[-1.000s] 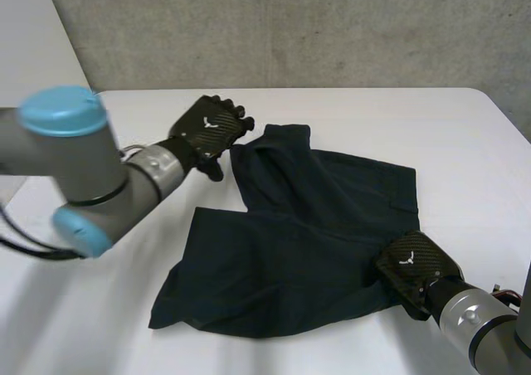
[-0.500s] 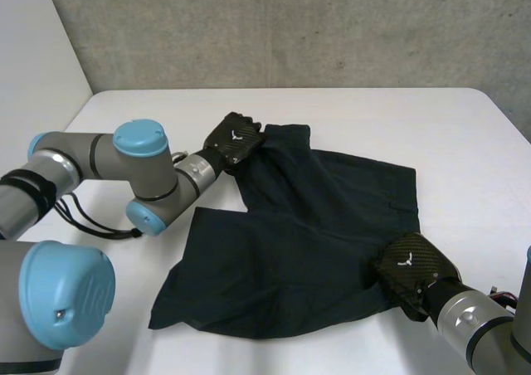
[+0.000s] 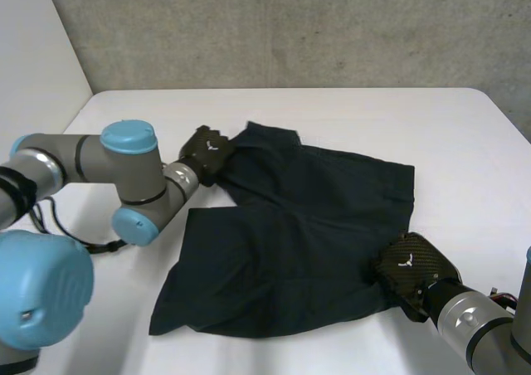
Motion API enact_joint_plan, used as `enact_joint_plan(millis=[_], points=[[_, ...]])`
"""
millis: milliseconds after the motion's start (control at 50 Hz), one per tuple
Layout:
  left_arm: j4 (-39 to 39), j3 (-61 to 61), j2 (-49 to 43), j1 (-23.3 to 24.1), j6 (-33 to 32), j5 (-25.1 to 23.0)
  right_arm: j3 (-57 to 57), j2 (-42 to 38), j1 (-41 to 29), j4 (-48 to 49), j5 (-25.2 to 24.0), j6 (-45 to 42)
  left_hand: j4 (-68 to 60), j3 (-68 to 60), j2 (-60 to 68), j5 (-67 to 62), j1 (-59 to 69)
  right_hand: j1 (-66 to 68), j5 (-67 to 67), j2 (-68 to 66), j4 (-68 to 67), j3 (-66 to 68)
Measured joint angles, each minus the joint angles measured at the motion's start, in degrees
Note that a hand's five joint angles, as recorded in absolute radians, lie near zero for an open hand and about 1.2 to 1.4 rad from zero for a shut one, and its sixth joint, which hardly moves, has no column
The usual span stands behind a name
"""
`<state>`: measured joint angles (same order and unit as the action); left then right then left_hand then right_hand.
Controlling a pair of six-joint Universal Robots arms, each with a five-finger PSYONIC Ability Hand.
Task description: Fold the shorts.
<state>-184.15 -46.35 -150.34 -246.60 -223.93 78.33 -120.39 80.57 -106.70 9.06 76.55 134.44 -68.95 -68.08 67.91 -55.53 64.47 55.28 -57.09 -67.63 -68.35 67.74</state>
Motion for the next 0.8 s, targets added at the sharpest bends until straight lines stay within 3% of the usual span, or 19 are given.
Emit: enact_joint_plan(millis=[180, 300, 360, 460, 560, 700, 740, 800], points=[[-0.1, -13.7, 9.1, 1.0, -4.0, 11.0, -0.4, 0.1, -0.3, -0.1, 0.1, 0.0, 0.0, -0.1, 0.1, 0.0, 0.0, 0.0, 0.0, 0.0, 0.0, 0.0], [-0.2, -18.1, 11.3, 2.6, -2.8, 14.7, -0.7, 0.5, -0.7, -0.2, 0.1, 0.1, 1.3, 1.0, -0.9, 0.1, -0.2, 0.0, 0.0, 0.0, 0.0, 0.0], [-0.5, -18.7, 11.5, 3.1, -2.0, 15.6, -0.7, 0.8, -0.7, -0.3, 0.1, 0.3, 24.6, 24.0, -24.2, 21.0, -22.5, 0.0, 0.0, 0.0, 0.0, 0.0], [-1.2, -18.8, 12.7, 3.2, -0.2, 17.1, -0.7, 1.3, -0.7, -0.5, 0.1, 1.1, 39.1, 37.8, -37.8, 35.9, -35.4, 0.0, 0.0, 0.0, 0.0, 0.0], [-1.7, -19.8, 17.2, 2.9, 4.0, 19.2, -0.7, 1.6, -0.7, -0.5, -0.1, 2.2, 41.4, 39.7, -39.9, 38.0, -36.0, 0.0, 0.0, 0.0, 0.0, 0.0], [-1.1, -28.0, 30.9, 1.3, 14.0, 20.9, 0.1, 1.7, -0.5, -0.4, -0.6, 5.2, 41.4, 39.7, -40.0, 38.0, -36.0, 0.0, 0.0, 0.0, 0.0, 0.3], [-1.1, -28.0, 30.9, 1.3, 14.0, 20.9, 0.1, 1.7, -0.5, -0.4, -0.6, 5.2, 41.4, 39.7, -40.0, 38.0, -36.0, 0.0, 0.0, 0.0, 0.0, 0.3], [2.2, -36.6, 39.6, 1.7, 18.8, 20.8, 2.5, 1.4, -0.5, -0.8, -0.8, 9.5, 41.4, 39.7, -40.0, 38.0, -36.0, 0.0, 0.0, 0.0, 0.0, 0.4]])
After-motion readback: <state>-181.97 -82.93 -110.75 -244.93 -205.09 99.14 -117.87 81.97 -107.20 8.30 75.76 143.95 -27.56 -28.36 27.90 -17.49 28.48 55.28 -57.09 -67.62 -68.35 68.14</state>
